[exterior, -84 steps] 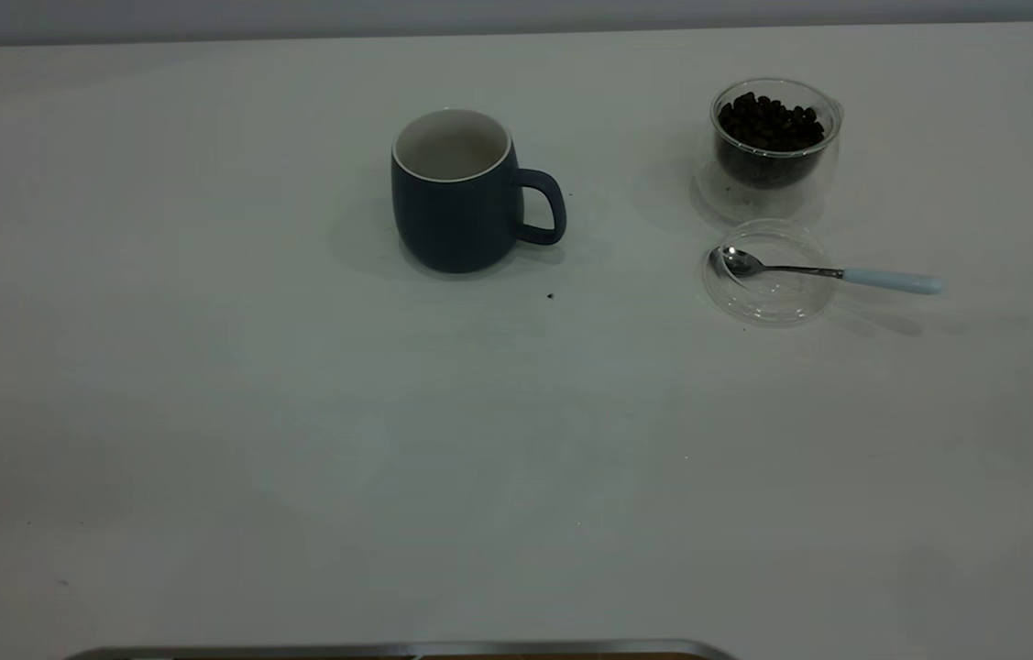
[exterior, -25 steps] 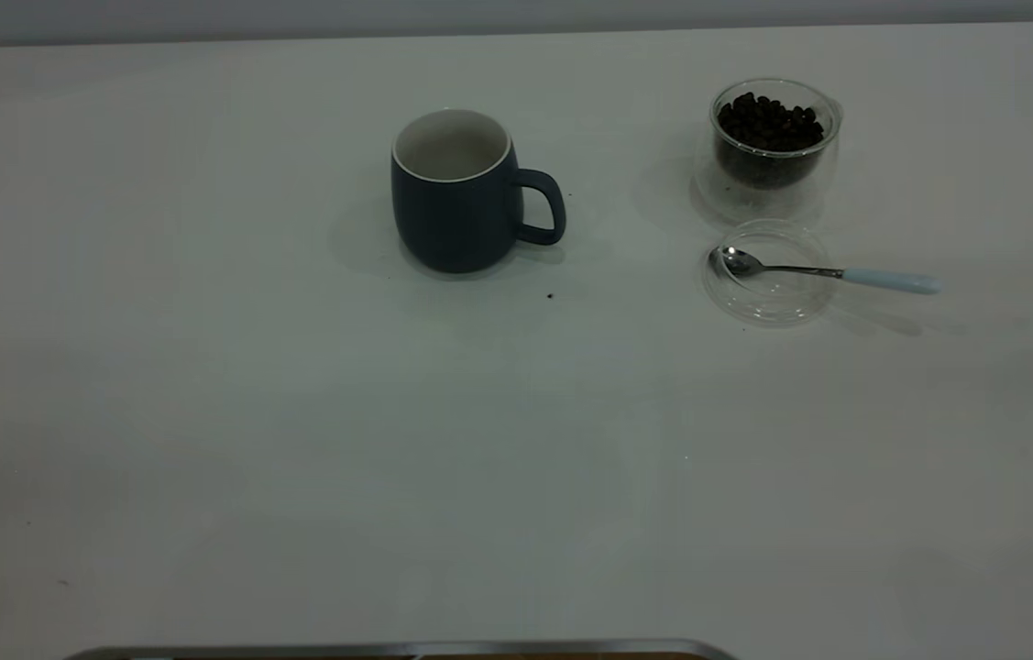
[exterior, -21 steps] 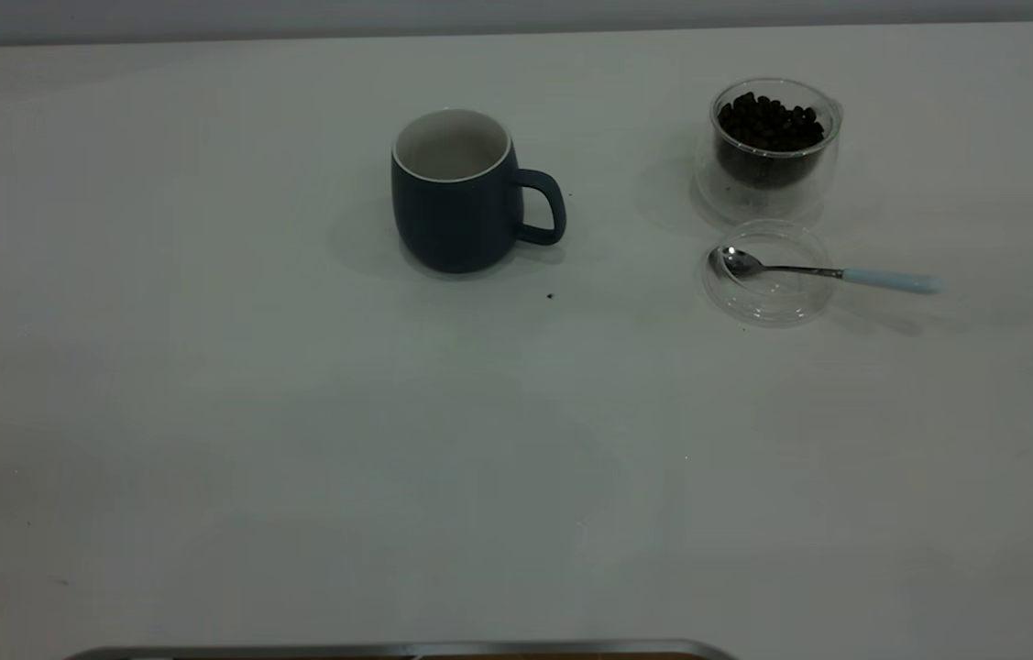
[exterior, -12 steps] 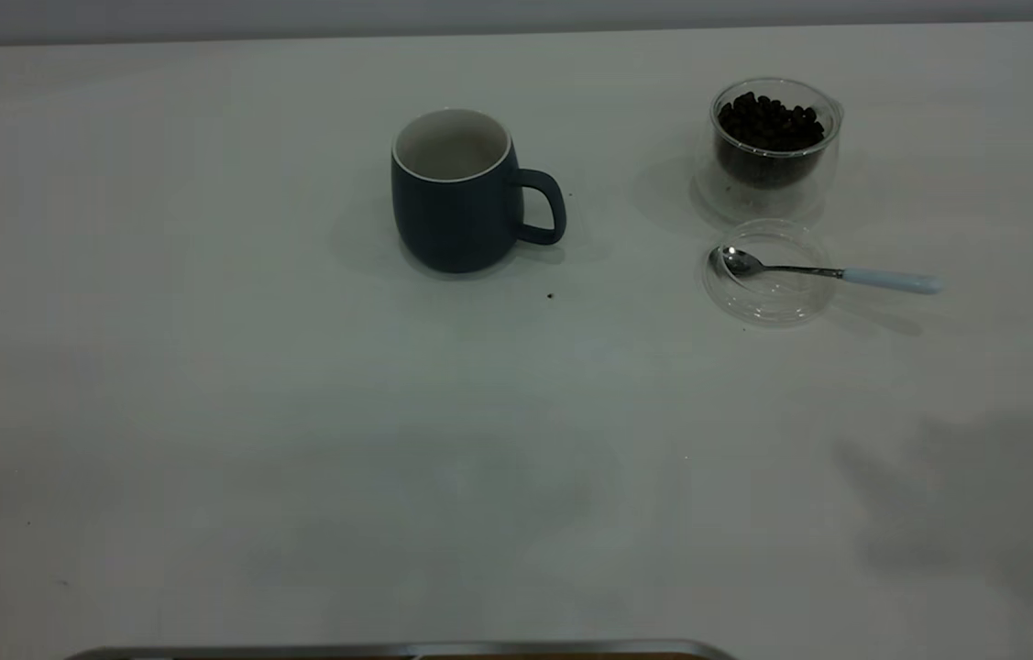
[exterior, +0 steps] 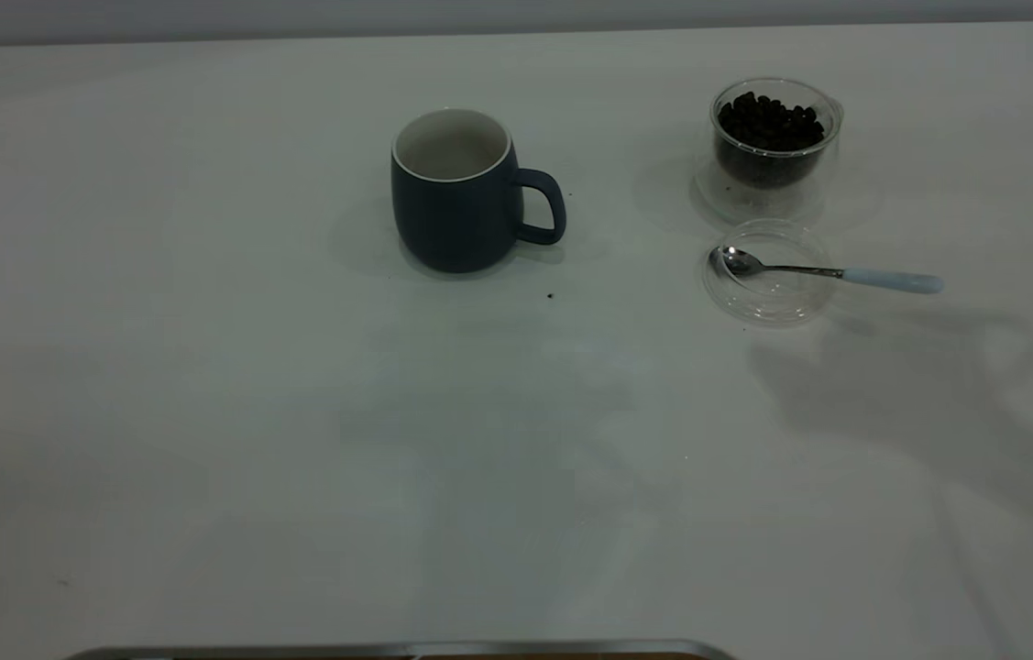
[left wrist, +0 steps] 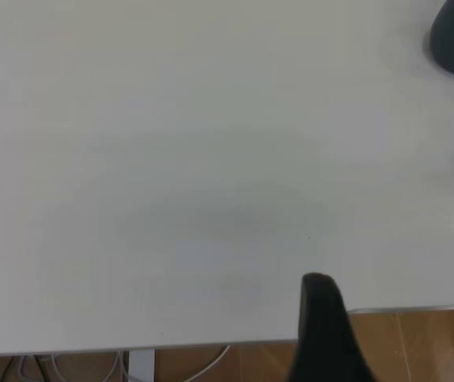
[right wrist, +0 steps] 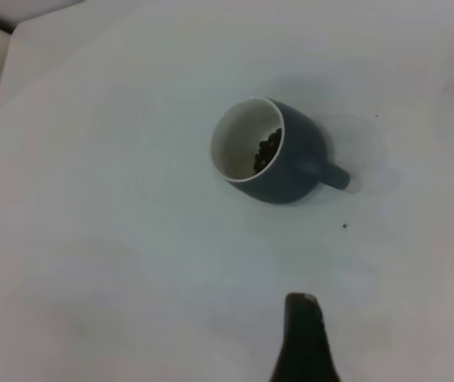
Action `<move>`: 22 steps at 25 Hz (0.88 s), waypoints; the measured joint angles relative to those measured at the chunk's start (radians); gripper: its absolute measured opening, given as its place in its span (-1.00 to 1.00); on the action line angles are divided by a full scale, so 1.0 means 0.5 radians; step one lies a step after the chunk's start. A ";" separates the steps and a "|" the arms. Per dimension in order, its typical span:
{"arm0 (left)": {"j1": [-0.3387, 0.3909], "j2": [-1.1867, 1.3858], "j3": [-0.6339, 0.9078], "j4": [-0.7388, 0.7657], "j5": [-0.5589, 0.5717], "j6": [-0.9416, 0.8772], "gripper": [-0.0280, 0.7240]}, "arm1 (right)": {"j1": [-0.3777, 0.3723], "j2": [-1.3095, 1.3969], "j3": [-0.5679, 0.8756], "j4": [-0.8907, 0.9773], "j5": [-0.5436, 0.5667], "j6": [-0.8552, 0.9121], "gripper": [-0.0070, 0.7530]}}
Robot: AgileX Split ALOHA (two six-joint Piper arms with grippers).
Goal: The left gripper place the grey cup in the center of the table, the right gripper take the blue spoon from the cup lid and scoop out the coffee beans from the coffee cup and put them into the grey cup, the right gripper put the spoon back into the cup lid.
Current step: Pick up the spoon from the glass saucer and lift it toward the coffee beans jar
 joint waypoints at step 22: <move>0.000 0.000 0.000 0.000 0.002 0.002 0.52 | -0.622 1.042 -0.024 0.433 0.193 -0.480 0.58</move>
